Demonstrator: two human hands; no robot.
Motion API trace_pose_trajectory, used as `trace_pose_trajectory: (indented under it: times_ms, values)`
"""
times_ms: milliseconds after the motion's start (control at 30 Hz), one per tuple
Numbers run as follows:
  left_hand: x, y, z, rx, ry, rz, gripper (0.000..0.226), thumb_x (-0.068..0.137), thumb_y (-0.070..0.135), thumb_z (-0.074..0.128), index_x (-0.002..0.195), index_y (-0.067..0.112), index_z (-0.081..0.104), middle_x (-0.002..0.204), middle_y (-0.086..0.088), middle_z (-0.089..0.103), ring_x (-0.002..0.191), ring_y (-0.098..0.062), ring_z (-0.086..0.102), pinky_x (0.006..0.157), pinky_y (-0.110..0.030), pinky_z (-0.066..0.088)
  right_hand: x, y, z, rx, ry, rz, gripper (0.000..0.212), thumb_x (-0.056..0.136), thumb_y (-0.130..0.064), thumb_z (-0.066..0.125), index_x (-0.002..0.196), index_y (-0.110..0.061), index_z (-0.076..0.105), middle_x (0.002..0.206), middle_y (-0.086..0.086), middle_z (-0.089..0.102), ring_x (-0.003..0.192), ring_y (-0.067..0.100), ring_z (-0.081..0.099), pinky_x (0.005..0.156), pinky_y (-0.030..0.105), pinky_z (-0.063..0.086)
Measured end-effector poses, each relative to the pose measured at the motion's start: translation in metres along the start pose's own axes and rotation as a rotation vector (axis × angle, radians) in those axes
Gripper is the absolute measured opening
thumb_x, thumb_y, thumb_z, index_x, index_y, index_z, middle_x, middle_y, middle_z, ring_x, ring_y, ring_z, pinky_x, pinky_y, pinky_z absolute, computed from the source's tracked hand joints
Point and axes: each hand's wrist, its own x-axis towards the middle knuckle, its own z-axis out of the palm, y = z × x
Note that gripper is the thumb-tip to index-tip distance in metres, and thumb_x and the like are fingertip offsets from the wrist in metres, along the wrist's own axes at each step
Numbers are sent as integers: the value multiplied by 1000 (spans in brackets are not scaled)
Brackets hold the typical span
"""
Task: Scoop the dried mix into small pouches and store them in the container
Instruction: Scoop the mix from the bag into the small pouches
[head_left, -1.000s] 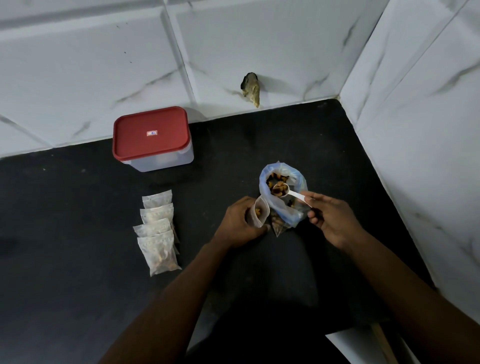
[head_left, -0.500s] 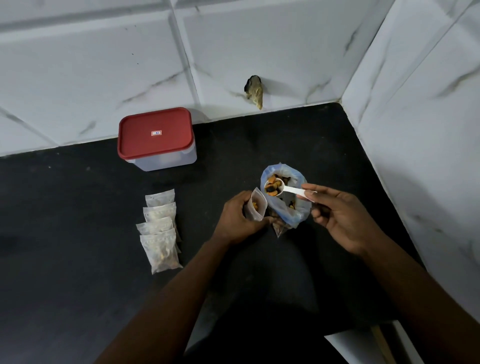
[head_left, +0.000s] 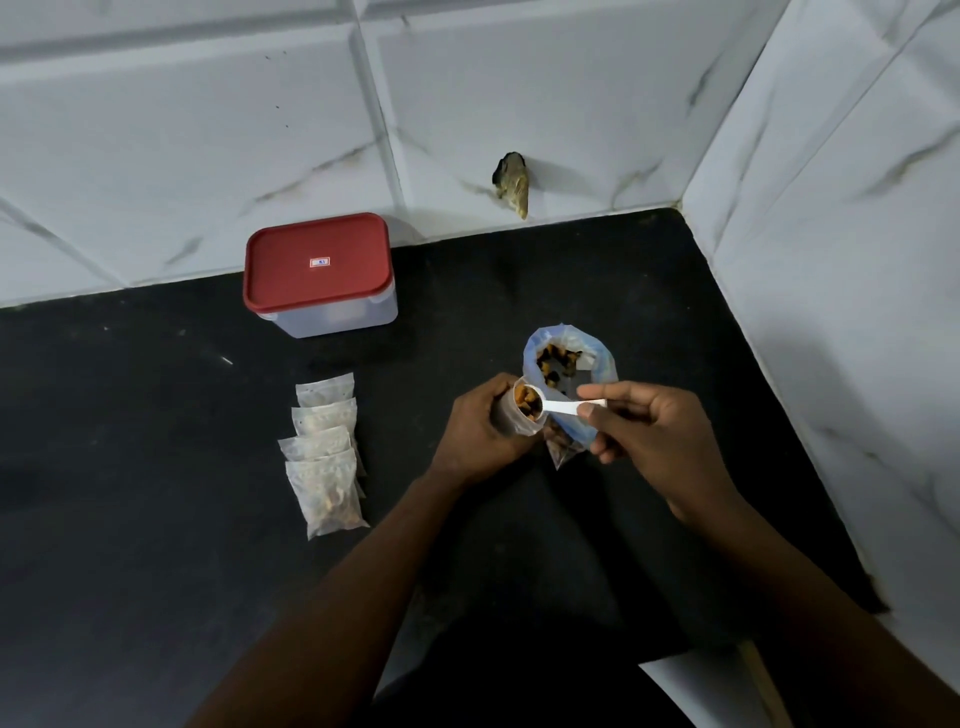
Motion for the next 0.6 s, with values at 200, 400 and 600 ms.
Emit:
trace_pose_trajectory:
  times_ms: [200, 400, 600]
  values:
    - [-2, -4, 7, -26, 17, 7, 34, 79, 15, 88, 107, 14, 68, 101, 5, 72, 96, -8, 70, 83, -22, 56, -12, 8, 6, -461, -12, -501, 24, 90, -10, 74, 113, -15, 76, 98, -5, 78, 89, 0, 73, 82, 18, 59]
    - [-3, 1, 10, -109, 15, -23, 44, 79, 5, 86, 106, 31, 63, 102, 11, 71, 99, 4, 68, 85, -13, 52, -20, 29, 6, -686, 21, -842, 22, 91, -14, 61, 103, -6, 77, 108, 10, 77, 103, 13, 71, 99, 24, 51]
    - [-1, -6, 9, -106, -7, -48, 42, 78, 13, 88, 113, 18, 67, 109, 7, 72, 105, -5, 69, 90, -22, 55, -26, 23, 6, -303, 170, -527, 20, 87, -5, 74, 106, -11, 77, 107, -3, 77, 102, 0, 71, 90, 16, 55]
